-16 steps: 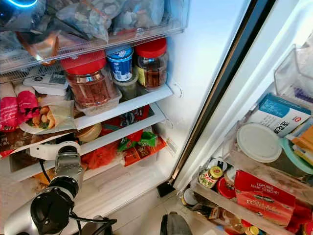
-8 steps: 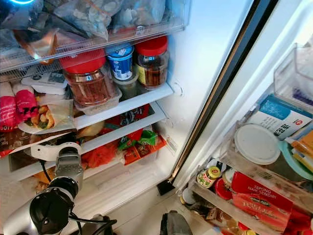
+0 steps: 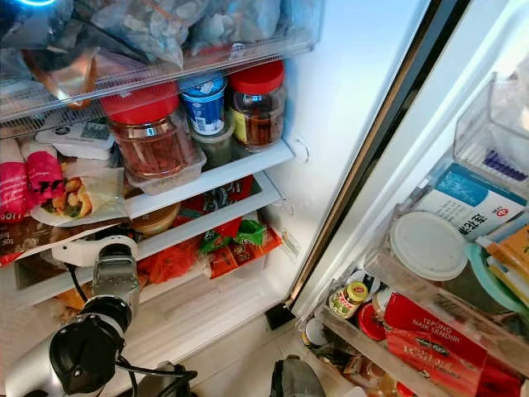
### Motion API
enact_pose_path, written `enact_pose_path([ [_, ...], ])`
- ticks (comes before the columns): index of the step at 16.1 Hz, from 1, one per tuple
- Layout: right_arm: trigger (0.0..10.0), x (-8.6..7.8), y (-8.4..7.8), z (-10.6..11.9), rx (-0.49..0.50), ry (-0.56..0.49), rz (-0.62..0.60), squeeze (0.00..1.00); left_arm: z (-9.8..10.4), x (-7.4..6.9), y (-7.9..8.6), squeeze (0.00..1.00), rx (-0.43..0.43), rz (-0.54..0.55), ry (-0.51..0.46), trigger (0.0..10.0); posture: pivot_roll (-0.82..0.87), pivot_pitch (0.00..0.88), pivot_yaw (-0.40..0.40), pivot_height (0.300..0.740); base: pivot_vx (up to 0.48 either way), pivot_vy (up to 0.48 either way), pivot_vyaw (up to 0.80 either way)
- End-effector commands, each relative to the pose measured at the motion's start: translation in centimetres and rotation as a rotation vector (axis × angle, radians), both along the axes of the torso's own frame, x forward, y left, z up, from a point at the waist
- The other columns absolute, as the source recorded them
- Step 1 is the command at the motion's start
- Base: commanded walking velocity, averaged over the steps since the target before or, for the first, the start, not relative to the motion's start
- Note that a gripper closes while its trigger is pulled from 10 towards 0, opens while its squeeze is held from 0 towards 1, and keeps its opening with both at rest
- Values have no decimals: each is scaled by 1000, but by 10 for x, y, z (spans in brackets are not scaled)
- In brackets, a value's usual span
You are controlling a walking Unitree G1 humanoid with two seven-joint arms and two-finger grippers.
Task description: Restocking fridge
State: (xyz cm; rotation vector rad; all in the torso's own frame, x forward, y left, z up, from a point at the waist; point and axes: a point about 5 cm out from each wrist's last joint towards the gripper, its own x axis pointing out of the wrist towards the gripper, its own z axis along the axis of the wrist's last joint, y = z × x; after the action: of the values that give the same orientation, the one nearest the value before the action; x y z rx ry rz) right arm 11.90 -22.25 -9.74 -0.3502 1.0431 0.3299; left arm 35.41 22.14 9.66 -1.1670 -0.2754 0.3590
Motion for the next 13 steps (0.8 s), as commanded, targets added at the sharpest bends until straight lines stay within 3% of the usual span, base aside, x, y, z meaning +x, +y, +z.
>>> enact_pose_path([
  [1, 10000, -12, -4, -3, -11, 38, -6, 0, 4, 4, -10, 1000, 35, -63, -14, 10000, -271, 181, -98, 655, 0, 0, 0],
  [4, 10000, -12, -3, -3, -9, 39, -7, 0, 5, 6, -21, 1000, 81, -133, -41, 10000, -271, 181, -94, 655, 0, 0, 0],
  [7, 10000, -11, -3, -3, -9, 39, -5, 0, -3, 0, -24, 1000, 69, -135, -46, 10000, -263, 183, -96, 655, 0, 0, 0],
  [8, 10000, -11, -2, -3, -10, 40, -1, 0, -5, -3, -24, 357, 61, -139, -59, 10000, -263, 183, -96, 655, 0, 0, 0],
  [9, 10000, -11, -2, -3, -11, 41, 3, 0, -7, -5, -24, 0, 65, -139, -60, 10000, -263, 183, -96, 655, 0, 0, 0],
  [13, 10000, -13, -2, -4, -12, 44, 2, 0, -14, -18, -18, 0, 101, -128, -69, 10000, -256, 191, -92, 655, 0, 0, 0],
])
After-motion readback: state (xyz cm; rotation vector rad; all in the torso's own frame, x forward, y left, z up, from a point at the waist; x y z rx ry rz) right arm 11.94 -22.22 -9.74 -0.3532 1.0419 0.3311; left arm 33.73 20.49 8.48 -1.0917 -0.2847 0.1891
